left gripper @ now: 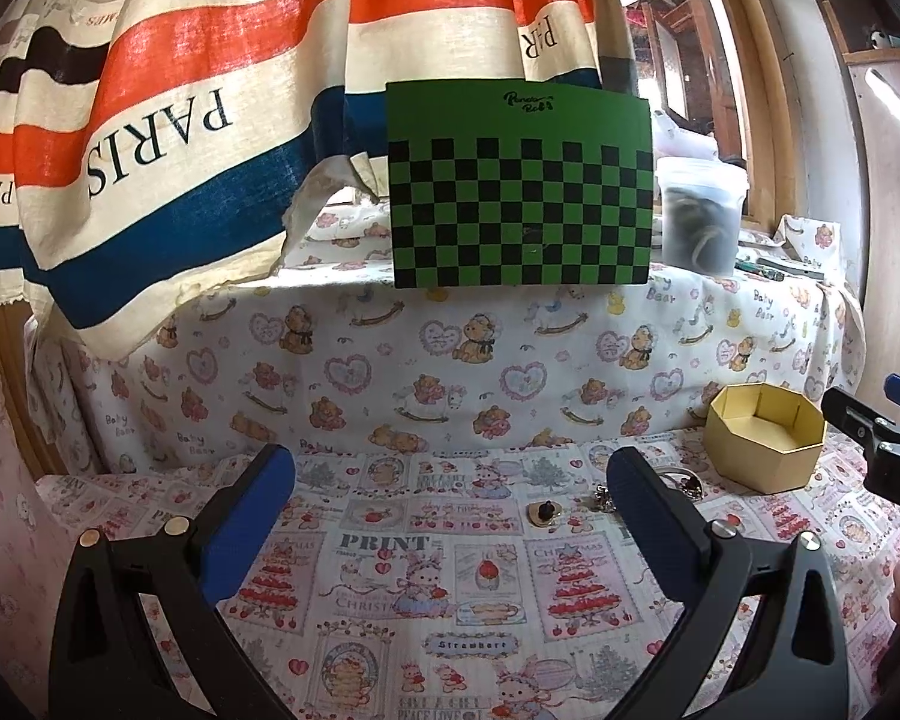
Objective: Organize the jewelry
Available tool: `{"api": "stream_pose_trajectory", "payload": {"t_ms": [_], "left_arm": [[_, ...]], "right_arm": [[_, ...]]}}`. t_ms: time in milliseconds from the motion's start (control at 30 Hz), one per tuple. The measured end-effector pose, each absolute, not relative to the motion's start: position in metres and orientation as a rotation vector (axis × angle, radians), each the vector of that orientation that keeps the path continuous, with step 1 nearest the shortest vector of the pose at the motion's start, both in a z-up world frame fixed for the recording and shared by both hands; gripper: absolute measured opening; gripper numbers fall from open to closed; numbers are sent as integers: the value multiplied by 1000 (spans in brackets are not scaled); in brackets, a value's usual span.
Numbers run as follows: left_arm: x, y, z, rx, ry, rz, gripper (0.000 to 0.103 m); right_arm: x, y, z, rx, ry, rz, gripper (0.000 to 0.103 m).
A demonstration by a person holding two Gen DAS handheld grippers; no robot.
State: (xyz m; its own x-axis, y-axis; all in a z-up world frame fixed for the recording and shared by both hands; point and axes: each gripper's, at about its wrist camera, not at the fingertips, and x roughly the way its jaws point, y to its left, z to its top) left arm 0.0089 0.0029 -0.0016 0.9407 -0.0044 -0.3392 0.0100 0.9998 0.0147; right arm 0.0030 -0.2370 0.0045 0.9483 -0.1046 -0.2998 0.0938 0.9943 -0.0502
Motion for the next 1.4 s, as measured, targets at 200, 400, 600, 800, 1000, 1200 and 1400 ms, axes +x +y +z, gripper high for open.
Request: {"api": "stream_pose_trajectory", "payload": {"t_ms": [200,400,600,800,1000,1200,1400], "left_arm": [[8,5,-2,9,341,20,103],[8,2,-3,31,347,50,103],[7,3,-3,30,346,43,103],[9,3,-4,36,364,48,103],[10,-1,-4,49,367,26,103],[6,-8,-3,90,347,15,103],[1,-12,-1,104,318,-10,103]], "right_arm": [[4,-241,4,-30,320,-115,103],[4,-240,4,-36,316,-116,103],[2,-236,5,-54,308,-113,103],[-1,-233,5,-68,300,-108,103],[-1,-232,5,-70,301,-108,103],[-1,-232,5,-70,301,-108,103],[4,-230,3,-77,339,-105,103]]}}
